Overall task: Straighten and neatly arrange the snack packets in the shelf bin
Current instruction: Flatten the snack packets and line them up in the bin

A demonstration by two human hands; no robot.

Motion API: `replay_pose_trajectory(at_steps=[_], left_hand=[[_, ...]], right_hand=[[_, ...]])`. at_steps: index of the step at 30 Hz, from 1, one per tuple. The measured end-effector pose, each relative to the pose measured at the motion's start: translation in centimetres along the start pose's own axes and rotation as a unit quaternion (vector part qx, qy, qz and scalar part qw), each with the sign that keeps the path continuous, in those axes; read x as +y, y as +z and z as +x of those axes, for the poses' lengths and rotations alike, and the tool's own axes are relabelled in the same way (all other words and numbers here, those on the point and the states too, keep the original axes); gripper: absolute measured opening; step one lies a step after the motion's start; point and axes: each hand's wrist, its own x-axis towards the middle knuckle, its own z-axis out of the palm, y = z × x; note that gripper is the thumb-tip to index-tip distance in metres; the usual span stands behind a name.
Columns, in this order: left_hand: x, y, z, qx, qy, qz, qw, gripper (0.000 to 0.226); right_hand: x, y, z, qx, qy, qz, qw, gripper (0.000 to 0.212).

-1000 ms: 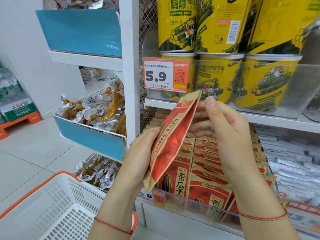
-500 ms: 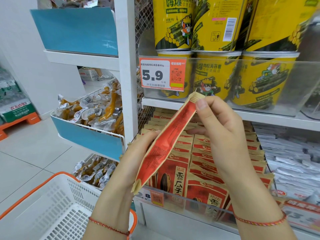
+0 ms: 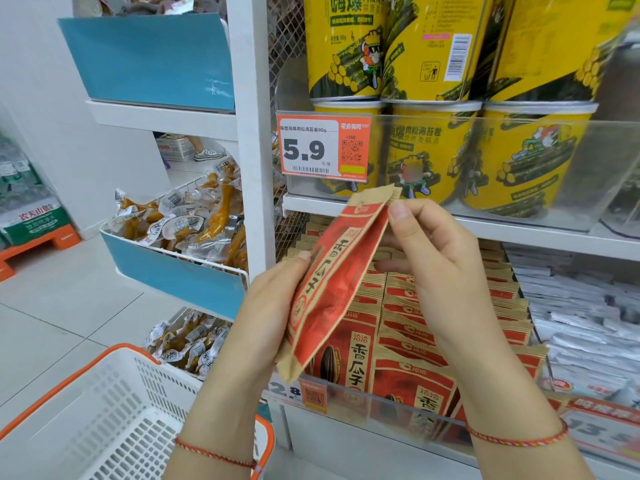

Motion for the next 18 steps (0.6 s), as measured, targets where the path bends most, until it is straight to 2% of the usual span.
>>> replay_pose_trajectory(at_steps=[3,6,9,14,16,18], left_hand=[[-0.1,-0.3,0.2,0.044,0.049,0.003,0.998,0.031],[-0.3,-0.3,0.4,0.068,0.097,0.020,0.993,0.022],[0.0,-0.3,0.2,0.049,0.104,0.014,0.993,0.025],[0.6,-0.6,-0.3,-0.032,0.120,0.009,0.992,0.044],[0.5,-0.2,-0.5,0.015,0.171,0.030,0.985,0.039],[0.3,0.2,-0.6,0.086,0.241,0.098,0.962,0.036]], right_hand=[[0.2,-0.2,0.1,-0.023,0.062,-0.010,0.998,0.037],[0.5,-0.5,0.2,-0.010,0.086,0.003,0.996,0.016],[0.9,-0.8,0.3,0.028,0.106,0.037,0.993,0.011],[1.0,-1.1,0.3,0.084,0.120,0.088,0.985,0.009],[0.9,-1.0,0.4,0.092,0.131,0.113,0.981,0.014],[0.9,-0.9,0.5,0.074,0.149,0.122,0.979,0.038]])
